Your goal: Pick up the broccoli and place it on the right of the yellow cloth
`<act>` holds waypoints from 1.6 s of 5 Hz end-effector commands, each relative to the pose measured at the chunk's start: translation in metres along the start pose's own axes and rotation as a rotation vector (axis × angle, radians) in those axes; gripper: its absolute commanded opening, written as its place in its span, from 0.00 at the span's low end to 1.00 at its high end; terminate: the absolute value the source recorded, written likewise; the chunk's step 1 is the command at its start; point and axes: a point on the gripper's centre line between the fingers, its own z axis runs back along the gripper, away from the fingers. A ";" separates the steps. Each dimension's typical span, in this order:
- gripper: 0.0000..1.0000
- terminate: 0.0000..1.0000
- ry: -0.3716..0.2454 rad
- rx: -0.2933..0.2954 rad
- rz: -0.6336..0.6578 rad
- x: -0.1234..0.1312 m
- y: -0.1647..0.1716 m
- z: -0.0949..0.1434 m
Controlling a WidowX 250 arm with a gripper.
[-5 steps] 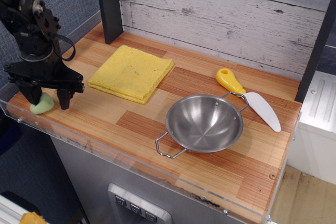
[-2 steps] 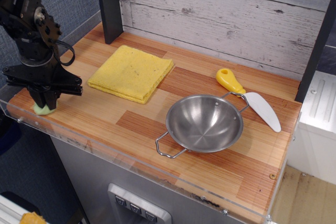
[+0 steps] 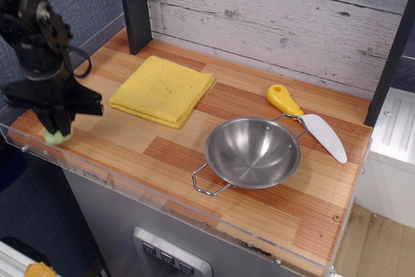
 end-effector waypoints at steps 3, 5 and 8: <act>0.00 0.00 -0.176 -0.122 -0.067 0.043 -0.104 0.062; 0.00 0.00 -0.170 -0.156 -0.151 0.060 -0.170 0.053; 0.00 0.00 -0.137 -0.189 -0.214 0.062 -0.219 0.020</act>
